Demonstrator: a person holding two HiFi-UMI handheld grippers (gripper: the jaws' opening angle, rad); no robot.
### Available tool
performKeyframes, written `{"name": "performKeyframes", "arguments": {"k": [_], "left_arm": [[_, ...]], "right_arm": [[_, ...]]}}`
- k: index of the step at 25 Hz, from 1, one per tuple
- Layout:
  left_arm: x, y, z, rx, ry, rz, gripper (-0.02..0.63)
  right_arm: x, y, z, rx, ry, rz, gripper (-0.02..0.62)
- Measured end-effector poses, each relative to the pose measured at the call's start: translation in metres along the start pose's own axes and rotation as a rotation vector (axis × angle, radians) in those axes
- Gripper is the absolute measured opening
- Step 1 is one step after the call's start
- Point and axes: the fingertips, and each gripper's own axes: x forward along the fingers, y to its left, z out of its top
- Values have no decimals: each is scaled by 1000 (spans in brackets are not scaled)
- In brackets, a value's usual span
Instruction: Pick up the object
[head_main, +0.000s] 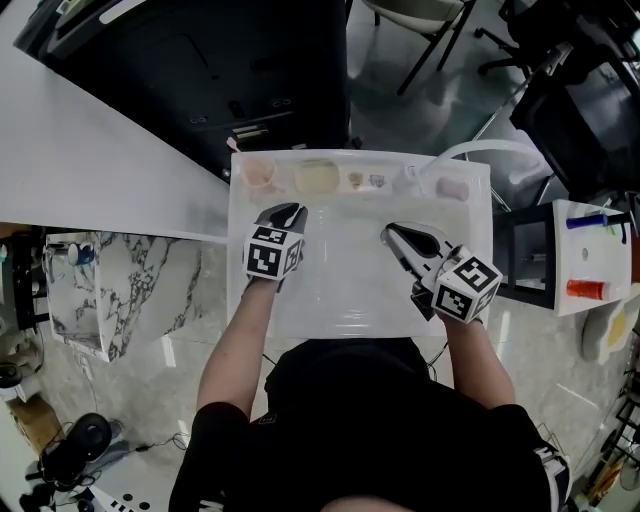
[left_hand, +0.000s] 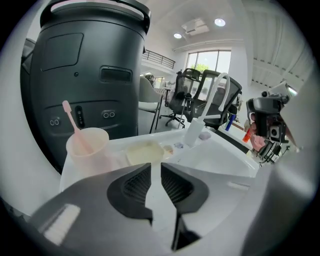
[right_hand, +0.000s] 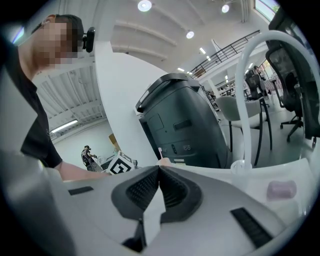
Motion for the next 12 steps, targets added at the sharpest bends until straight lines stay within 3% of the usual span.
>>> {"name": "performKeyframes", "arguments": {"k": [5,9,12], "left_arm": [[26,-4,-5,72,71,-7,96],[46,-13,-5,227,133,1,148],[60,-16,-7,294,172,-7,174]], "right_arm": [[-4,-5,-8,24,-3,7,12],[-6,-17,-20,43,-3,-12,12],[-7,-20,-22,58,-16,-20,12]]}}
